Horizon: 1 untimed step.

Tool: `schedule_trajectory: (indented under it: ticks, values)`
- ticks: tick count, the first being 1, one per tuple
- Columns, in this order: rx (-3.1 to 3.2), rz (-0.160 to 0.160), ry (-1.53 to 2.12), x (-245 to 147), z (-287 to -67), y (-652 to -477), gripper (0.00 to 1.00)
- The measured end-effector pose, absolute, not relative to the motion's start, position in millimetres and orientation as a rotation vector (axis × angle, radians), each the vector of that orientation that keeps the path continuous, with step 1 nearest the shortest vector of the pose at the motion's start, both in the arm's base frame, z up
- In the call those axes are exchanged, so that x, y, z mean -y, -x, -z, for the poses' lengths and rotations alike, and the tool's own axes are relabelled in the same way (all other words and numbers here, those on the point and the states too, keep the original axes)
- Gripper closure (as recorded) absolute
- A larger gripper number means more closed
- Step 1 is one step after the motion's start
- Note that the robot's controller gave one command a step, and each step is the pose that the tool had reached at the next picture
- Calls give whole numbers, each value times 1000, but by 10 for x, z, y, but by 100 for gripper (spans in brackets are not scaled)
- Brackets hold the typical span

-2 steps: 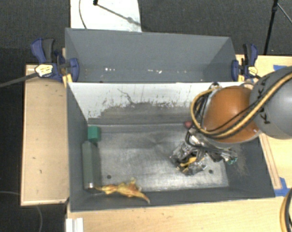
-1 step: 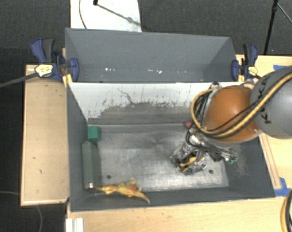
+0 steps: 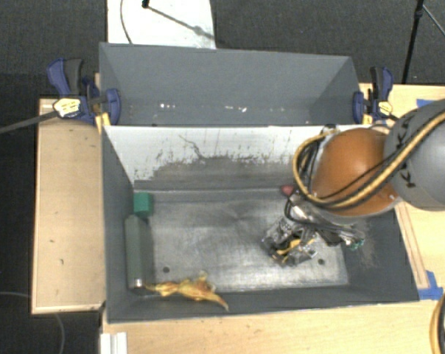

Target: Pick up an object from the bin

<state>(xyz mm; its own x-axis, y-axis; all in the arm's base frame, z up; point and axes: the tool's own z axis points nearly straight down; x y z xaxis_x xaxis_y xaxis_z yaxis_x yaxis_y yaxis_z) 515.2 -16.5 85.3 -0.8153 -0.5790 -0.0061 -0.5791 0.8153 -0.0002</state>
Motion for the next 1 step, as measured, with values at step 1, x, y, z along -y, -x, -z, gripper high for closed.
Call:
schedule_trajectory:
  ticks: [1]
  values:
    - [-2995, -4, 954, 171, -996, -5135, 100]
